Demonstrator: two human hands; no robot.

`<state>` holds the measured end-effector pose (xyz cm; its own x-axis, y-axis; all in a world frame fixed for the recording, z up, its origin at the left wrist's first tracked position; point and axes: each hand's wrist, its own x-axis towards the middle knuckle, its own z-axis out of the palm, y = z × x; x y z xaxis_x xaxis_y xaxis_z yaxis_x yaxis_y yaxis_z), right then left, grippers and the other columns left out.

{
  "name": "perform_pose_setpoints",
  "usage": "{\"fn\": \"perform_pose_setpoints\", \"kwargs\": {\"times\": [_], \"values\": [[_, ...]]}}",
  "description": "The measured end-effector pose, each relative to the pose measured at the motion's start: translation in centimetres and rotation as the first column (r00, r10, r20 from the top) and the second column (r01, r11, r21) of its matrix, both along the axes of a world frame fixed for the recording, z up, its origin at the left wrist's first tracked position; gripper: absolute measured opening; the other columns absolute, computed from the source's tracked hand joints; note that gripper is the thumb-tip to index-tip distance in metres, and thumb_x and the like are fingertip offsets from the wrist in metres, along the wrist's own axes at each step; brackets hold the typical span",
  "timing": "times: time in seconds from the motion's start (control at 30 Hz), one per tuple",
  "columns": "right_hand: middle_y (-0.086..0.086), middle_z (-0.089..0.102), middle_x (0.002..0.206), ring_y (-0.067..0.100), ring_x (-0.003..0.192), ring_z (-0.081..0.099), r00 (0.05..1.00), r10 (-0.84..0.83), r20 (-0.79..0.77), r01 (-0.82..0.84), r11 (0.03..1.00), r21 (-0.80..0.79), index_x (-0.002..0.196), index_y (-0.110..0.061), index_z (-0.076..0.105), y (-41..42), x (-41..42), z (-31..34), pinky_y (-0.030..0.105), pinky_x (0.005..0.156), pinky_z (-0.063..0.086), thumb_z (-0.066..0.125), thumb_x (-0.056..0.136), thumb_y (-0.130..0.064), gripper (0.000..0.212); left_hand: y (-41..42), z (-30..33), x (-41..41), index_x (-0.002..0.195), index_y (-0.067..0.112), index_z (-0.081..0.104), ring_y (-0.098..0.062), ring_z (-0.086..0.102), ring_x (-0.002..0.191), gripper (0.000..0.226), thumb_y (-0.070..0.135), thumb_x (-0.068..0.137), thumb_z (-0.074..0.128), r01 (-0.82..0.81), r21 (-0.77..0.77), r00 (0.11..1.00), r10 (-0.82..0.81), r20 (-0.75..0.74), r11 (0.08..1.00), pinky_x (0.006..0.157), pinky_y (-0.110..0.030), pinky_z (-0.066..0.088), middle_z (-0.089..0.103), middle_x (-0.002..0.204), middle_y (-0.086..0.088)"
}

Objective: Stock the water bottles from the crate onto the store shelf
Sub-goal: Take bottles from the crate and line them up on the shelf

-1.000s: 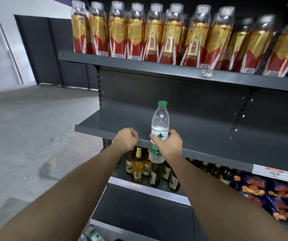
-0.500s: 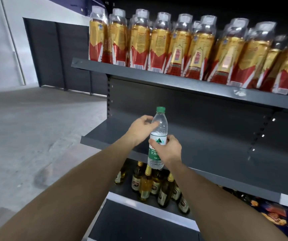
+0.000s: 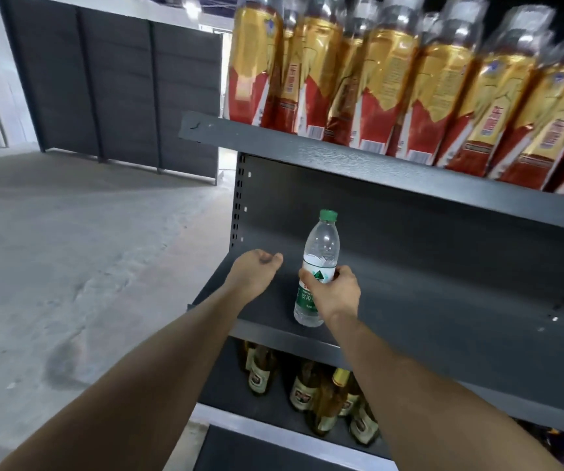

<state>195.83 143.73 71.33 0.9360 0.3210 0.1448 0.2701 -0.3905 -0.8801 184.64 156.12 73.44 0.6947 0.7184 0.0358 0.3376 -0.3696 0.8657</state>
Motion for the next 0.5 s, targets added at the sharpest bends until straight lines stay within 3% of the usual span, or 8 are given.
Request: {"fn": "perform_pose_setpoints", "kwargs": {"times": [0.1, 0.23, 0.4, 0.5], "values": [[-0.004, 0.065, 0.096, 0.017, 0.088, 0.063, 0.999, -0.03, -0.031, 0.031, 0.999, 0.039, 0.095, -0.021, 0.056, 3.2, 0.5, -0.1, 0.032, 0.079, 0.053, 0.082, 0.065, -0.052, 0.05, 2.6, -1.2, -0.2, 0.117, 0.014, 0.066, -0.024, 0.065, 0.103, 0.034, 0.039, 0.096, 0.054, -0.012, -0.005, 0.999, 0.012, -0.044, 1.0, 0.096, -0.037, 0.05, 0.07, 0.11, -0.005], [-0.015, 0.059, 0.078, 0.013, 0.076, 0.058, 0.995, -0.055, -0.085, 0.063, 0.994, 0.095, 0.085, -0.026, 0.052, 6.9, 1.1, 0.0, 0.025, 0.068, 0.043, 0.084, 0.065, -0.048, 0.044, 5.3, -2.7, 0.3, 0.083, 0.019, 0.065, -0.026, 0.065, 0.089, 0.015, 0.025, 0.093, 0.055, -0.028, 0.03, 0.997, 0.03, -0.074, 0.999, 0.077, -0.029, 0.047, 0.068, 0.086, -0.002], [-0.012, 0.061, 0.084, 0.012, 0.077, 0.058, 0.995, -0.055, -0.086, 0.065, 0.991, 0.116, 0.094, -0.025, 0.056, 10.9, 1.9, -0.4, 0.024, 0.069, 0.043, 0.086, 0.065, -0.042, 0.044, 7.6, -4.0, 1.5, 0.104, 0.012, 0.07, -0.028, 0.064, 0.102, 0.021, 0.023, 0.092, 0.056, -0.035, 0.06, 0.993, 0.041, -0.106, 0.998, 0.086, -0.034, 0.05, 0.071, 0.105, -0.007], [-0.01, 0.061, 0.088, 0.012, 0.079, 0.057, 0.997, -0.053, -0.057, 0.06, 0.99, 0.128, 0.102, -0.022, 0.06, 12.7, 2.4, -0.7, 0.023, 0.071, 0.043, 0.087, 0.064, -0.04, 0.05, 8.2, -4.6, 2.4, 0.112, 0.017, 0.068, -0.023, 0.063, 0.107, 0.024, 0.023, 0.09, 0.059, -0.042, 0.042, 0.996, 0.046, -0.081, 0.998, 0.095, -0.033, 0.049, 0.07, 0.113, -0.003]]}}
